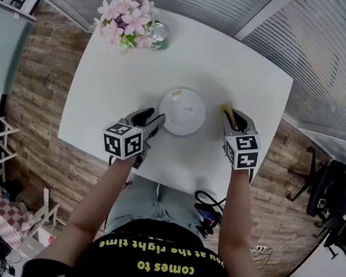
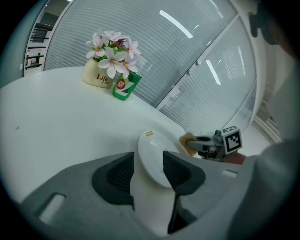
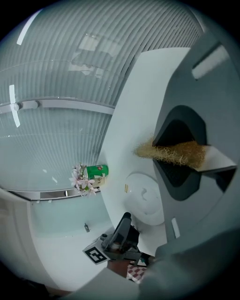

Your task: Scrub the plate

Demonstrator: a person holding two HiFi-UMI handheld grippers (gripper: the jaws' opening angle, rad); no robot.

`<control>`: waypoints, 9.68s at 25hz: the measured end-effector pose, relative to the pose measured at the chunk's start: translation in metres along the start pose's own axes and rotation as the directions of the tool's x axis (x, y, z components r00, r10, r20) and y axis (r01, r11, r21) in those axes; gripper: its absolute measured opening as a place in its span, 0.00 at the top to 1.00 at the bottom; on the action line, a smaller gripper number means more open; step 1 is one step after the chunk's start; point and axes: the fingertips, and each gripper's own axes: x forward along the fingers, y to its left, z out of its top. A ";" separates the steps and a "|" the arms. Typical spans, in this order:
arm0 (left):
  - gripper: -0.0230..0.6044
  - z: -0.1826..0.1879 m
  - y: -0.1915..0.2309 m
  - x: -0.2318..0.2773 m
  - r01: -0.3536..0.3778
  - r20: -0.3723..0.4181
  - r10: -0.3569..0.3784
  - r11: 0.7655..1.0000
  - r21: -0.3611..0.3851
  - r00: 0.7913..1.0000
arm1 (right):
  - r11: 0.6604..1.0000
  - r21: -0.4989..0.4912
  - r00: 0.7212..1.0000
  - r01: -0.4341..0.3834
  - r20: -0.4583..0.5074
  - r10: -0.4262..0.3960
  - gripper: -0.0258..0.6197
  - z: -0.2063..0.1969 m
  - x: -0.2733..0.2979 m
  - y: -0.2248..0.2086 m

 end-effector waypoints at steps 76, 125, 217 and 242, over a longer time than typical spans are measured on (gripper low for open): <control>0.89 -0.014 -0.042 0.035 0.314 -0.050 -0.367 0.853 -0.417 0.929 | 0.991 -0.095 0.995 -0.093 -0.042 0.089 0.87 -0.003 0.032 0.043; 0.94 0.074 -0.084 -0.078 0.174 0.134 -0.168 0.984 -0.035 0.977 | 0.997 -0.064 0.906 0.045 0.423 -0.014 0.87 0.127 -0.141 0.038; 0.95 0.085 -0.157 -0.095 0.311 0.131 -0.318 0.948 0.069 0.939 | 0.902 -0.431 0.854 0.011 0.474 0.216 0.88 0.172 -0.150 0.163; 0.95 0.097 -0.146 -0.094 0.323 0.166 -0.322 0.946 0.026 0.932 | 0.948 -0.299 0.863 0.110 0.501 0.058 0.88 0.167 -0.153 0.102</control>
